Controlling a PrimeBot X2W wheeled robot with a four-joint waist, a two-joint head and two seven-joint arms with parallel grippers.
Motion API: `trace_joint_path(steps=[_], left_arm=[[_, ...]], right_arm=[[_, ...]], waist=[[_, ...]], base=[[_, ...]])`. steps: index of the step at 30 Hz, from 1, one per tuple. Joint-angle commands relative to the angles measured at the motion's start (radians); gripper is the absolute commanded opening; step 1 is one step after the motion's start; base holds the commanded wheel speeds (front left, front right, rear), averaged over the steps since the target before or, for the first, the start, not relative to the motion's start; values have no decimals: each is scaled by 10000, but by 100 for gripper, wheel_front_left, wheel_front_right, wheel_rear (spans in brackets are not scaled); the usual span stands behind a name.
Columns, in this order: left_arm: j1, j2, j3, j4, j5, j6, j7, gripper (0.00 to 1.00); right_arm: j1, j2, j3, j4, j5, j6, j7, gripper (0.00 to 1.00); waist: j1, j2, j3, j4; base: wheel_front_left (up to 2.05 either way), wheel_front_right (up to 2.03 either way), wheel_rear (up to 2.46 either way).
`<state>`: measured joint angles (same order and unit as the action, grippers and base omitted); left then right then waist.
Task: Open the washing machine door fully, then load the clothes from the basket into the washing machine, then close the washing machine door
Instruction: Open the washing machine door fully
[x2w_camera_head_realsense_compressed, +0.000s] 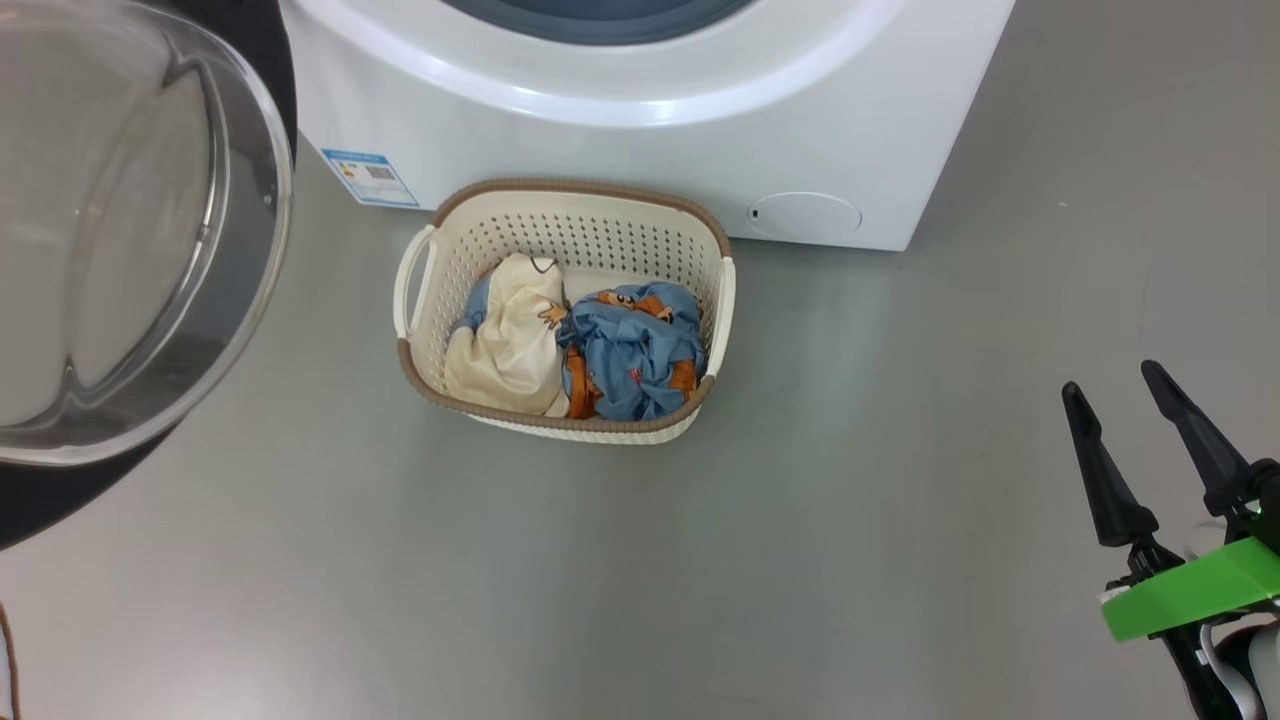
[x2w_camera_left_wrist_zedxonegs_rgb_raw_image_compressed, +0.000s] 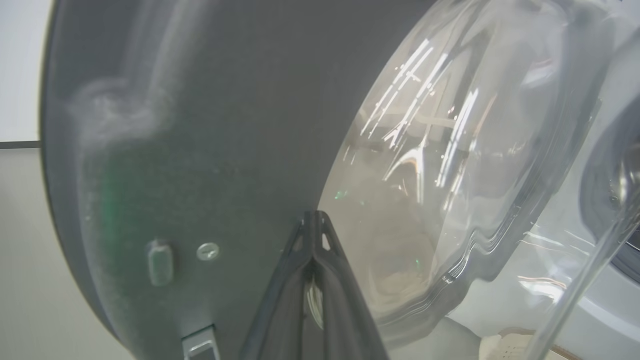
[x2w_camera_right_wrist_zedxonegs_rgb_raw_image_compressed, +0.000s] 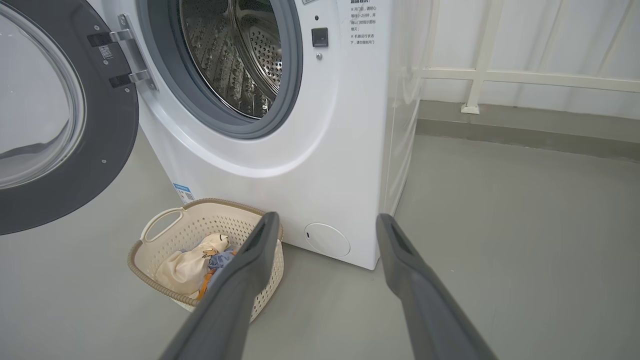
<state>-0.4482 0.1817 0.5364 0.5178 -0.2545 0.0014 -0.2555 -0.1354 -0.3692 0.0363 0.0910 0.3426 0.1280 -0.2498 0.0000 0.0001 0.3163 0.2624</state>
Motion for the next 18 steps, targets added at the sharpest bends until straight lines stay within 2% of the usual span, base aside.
trace_joint_path(steps=[1, 8, 18], left_arm=[[-170, 649, 431, -269, 205, -133, -63, 0], [122, 256, 564, -907, 659, -593, -63, 0], [757, -562, 219, -2802, 1227, -1158, -63, 0]], right_arm=[[-139, -139, 199, -179, 32, 27, -120, 100], [12, 99, 169, -112, 70, 27, -120, 100], [168, 423, 320, -39, 90, 27, -120, 100]], waist=[[0, -1, -128, -26], [0, -1, -542, -27], [0, -1, -1131, -161]], base=[[0, 0, 0], [0, 0, 0], [0, 0, 0]])
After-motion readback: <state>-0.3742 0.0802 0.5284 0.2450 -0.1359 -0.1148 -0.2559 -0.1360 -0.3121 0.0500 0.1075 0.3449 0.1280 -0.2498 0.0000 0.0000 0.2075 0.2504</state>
